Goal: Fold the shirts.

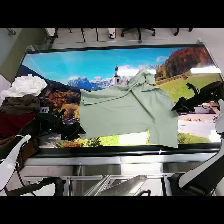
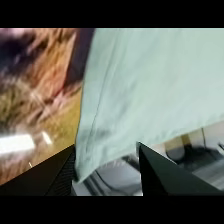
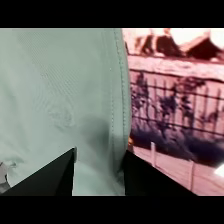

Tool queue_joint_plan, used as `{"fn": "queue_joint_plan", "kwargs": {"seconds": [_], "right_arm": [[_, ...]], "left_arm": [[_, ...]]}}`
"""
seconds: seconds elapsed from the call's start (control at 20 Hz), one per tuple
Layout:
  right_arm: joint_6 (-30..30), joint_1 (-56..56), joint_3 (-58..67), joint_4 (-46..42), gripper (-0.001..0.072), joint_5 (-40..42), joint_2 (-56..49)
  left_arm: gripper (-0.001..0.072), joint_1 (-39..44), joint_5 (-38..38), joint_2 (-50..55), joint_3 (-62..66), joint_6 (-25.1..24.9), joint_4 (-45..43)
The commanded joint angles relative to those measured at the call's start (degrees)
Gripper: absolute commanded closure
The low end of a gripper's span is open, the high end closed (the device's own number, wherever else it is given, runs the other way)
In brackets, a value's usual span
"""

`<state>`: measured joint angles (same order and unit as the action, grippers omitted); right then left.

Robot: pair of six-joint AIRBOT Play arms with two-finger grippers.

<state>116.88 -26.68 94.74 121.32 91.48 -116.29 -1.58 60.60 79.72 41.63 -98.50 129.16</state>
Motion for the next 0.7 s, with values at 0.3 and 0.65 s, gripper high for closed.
{"fn": "queue_joint_plan", "kwargs": {"seconds": [0.3,0.65], "right_arm": [[1.9,1.1,0.0,-0.1,0.0514,3.5,-0.2],[4.2,0.7,1.4,17.2,0.0689,3.7,3.0]], "left_arm": [[0.0235,9.4,-1.9,10.9,6.2,-0.6,1.0],[0.0681,7.6,4.4,6.3,16.6,-0.2,0.9]]}}
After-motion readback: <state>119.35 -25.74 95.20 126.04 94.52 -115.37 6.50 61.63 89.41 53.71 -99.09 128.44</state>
